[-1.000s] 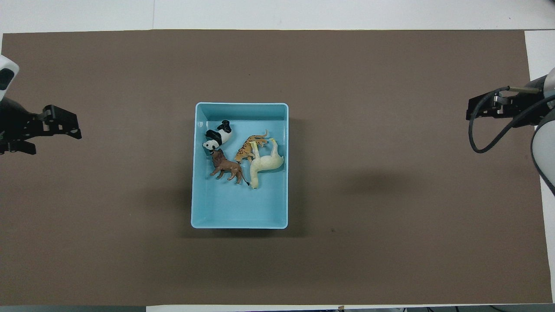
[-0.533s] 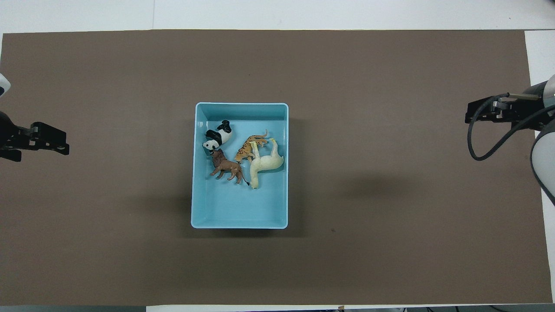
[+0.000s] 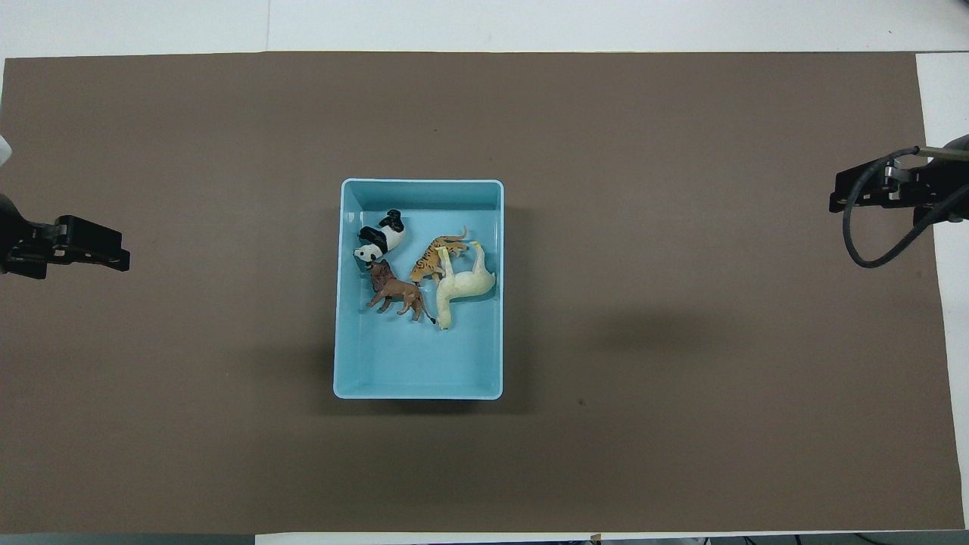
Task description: Put all toys into storage box
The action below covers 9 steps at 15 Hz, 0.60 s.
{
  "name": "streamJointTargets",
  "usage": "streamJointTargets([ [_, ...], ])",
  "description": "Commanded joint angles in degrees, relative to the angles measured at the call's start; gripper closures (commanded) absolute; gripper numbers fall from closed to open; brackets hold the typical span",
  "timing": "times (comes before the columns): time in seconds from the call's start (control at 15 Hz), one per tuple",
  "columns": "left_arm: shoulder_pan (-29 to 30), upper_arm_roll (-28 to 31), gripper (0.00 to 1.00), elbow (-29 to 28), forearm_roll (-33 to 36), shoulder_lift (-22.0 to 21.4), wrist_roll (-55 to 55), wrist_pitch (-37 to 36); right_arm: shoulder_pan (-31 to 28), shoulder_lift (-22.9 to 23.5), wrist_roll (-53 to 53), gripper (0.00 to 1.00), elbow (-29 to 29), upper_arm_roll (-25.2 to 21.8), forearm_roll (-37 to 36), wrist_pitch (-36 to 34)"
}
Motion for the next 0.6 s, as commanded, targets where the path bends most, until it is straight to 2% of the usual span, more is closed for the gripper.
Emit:
streamJointTargets([
  [0.0, -1.3, 1.1, 0.00, -1.5, -0.5, -1.2, 1.0, 0.6, -1.5, 1.0, -5.1, 0.00, 1.3, 0.6, 0.5, -1.2],
  [0.27, -0.2, 0.5, 0.00, -0.6, 0.8, -0.4, 1.5, 0.7, -2.7, 0.3, -13.4, 0.00, 0.9, 0.6, 0.4, -3.2],
  [0.53, 0.1, 0.3, 0.00, 0.3, 1.2, -0.3, 1.5, 0.8, -2.7, 0.2, -13.9, 0.00, 0.9, 0.5, 0.4, -4.2],
])
